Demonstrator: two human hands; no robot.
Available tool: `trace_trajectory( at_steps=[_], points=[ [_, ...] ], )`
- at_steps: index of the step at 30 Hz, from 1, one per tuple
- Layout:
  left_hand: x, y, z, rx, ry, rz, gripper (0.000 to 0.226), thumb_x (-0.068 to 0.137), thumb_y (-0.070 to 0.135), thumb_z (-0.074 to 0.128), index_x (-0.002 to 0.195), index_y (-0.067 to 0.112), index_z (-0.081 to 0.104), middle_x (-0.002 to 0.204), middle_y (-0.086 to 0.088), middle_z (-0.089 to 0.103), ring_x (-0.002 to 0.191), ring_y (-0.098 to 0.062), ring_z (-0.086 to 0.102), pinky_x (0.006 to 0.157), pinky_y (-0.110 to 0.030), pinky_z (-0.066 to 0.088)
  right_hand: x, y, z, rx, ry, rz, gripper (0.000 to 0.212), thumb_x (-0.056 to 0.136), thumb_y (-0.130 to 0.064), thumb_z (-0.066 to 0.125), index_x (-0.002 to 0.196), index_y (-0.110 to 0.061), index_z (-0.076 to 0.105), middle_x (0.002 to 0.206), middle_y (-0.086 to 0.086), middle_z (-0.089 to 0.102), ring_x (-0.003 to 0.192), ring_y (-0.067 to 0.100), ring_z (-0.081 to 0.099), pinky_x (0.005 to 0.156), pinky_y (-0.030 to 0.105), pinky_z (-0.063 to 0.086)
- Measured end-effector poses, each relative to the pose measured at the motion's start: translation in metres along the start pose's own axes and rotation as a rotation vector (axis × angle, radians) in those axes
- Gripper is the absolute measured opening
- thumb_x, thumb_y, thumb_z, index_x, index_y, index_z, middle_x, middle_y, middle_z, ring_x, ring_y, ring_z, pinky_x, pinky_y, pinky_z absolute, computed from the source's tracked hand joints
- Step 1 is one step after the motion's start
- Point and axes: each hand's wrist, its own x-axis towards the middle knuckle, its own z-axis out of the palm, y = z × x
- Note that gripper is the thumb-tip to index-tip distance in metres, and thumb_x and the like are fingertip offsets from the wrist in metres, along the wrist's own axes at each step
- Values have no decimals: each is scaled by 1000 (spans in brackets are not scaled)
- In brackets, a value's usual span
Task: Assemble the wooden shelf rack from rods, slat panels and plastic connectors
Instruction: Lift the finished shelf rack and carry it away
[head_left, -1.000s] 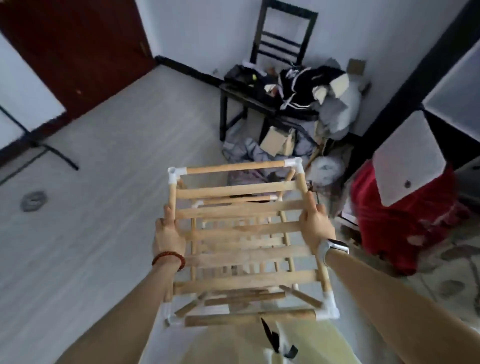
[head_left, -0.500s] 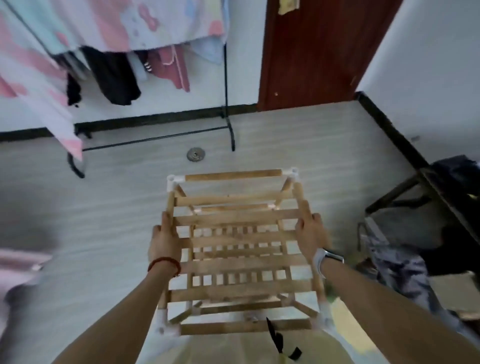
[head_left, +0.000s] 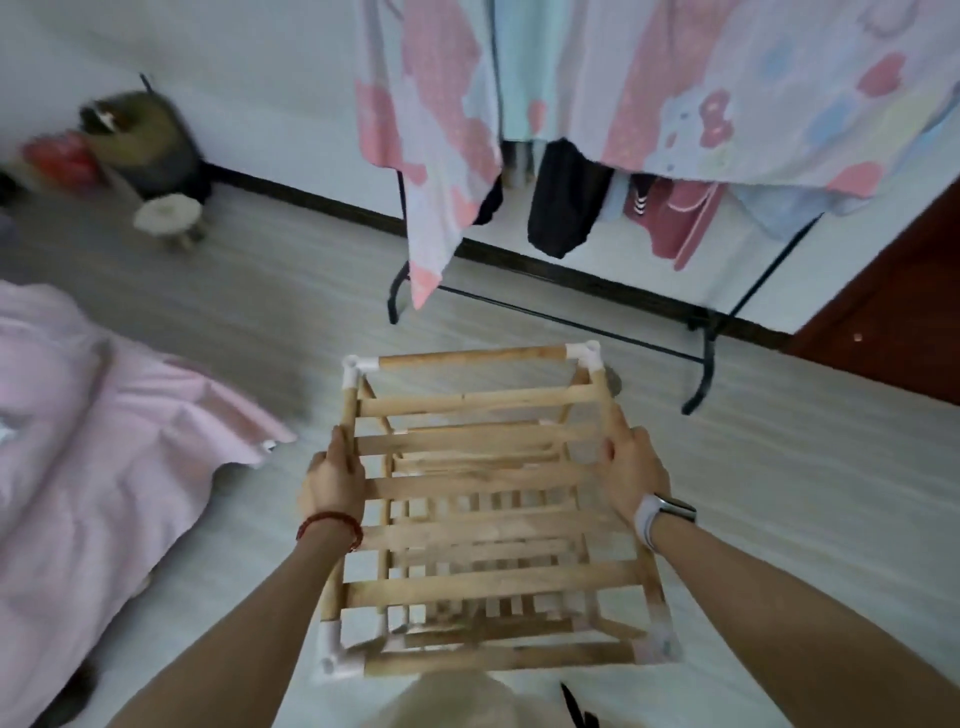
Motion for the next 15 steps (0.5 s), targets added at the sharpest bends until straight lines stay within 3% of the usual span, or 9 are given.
trace_trajectory(
  at_steps=[5, 10, 15],
  points=[
    [110, -27, -46, -12, 60, -91, 36, 93, 10, 41, 129, 11, 44, 86, -20, 59, 67, -27, 47, 59, -32, 37, 105, -108, 32, -34, -54, -113, 53, 98, -19, 35, 148, -24, 20, 90, 15, 47, 71, 34, 52, 58, 35, 40],
    [197, -53, -73, 9, 99, -194, 38, 95, 16, 39, 132, 17, 41, 80, -19, 62, 65, -29, 52, 56, -32, 42, 177, -193, 55, -8, -110, -194, 52, 97, -21, 36, 147, -22, 23, 87, 8, 40, 65, 26, 42, 60, 32, 36],
    [281, -63, -92, -9, 154, -259, 37, 96, 17, 37, 133, 17, 43, 81, -15, 59, 68, -26, 49, 57, -32, 37, 264, -270, 82, 0, -134, -300, 50, 97, -19, 37, 146, -24, 27, 88, 9, 44, 70, 26, 46, 61, 30, 35]
  ],
)
